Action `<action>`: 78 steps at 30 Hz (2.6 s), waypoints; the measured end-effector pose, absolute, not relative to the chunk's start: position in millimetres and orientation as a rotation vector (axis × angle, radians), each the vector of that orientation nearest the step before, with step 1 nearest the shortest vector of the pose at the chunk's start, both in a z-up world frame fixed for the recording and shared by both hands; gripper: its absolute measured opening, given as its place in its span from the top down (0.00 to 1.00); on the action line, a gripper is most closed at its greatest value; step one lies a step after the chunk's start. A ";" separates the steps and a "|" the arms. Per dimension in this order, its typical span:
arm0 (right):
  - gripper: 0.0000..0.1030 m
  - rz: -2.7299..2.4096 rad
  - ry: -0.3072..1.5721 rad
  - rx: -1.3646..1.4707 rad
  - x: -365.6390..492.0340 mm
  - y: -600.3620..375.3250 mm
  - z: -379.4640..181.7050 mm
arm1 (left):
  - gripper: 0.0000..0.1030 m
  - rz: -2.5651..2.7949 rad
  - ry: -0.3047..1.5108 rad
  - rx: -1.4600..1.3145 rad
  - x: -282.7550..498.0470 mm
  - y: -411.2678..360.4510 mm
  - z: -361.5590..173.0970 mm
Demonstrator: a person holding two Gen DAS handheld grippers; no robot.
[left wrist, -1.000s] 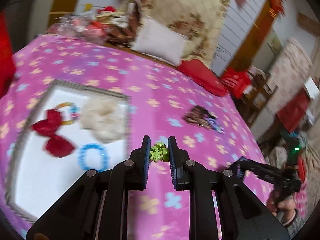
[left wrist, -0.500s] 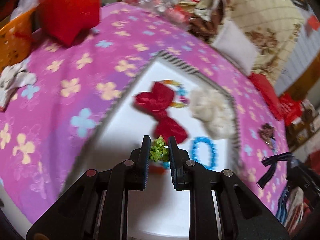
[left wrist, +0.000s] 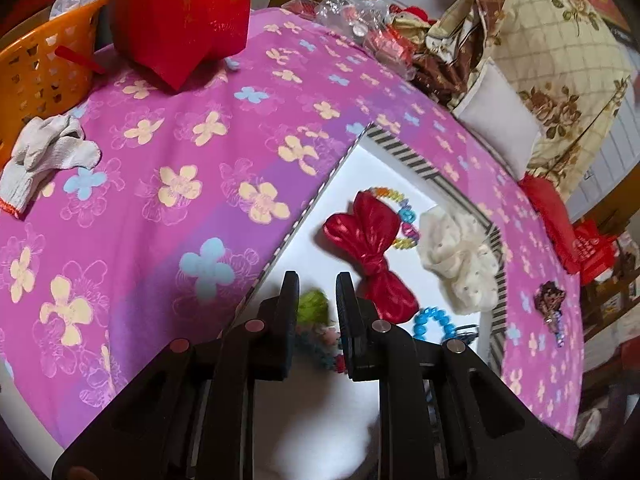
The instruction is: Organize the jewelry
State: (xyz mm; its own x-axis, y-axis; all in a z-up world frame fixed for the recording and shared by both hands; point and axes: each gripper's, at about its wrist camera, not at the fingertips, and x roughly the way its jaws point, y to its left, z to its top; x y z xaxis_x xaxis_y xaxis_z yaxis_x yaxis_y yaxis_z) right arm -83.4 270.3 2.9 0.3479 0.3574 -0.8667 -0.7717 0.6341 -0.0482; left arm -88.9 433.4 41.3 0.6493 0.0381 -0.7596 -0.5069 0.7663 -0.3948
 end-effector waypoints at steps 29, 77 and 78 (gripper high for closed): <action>0.55 0.590 0.997 -0.523 69.5 385.4 10.3 | 0.84 0.376 0.714 -0.832 -112.6 473.9 35.9; 0.54 0.700 0.875 -0.978 -74.4 278.4 -6.8 | 0.76 0.420 0.693 -0.836 -118.4 476.8 37.8; 0.54 0.708 0.884 -0.967 -73.6 280.9 -7.0 | 0.76 0.417 0.693 -0.843 -118.8 477.8 37.3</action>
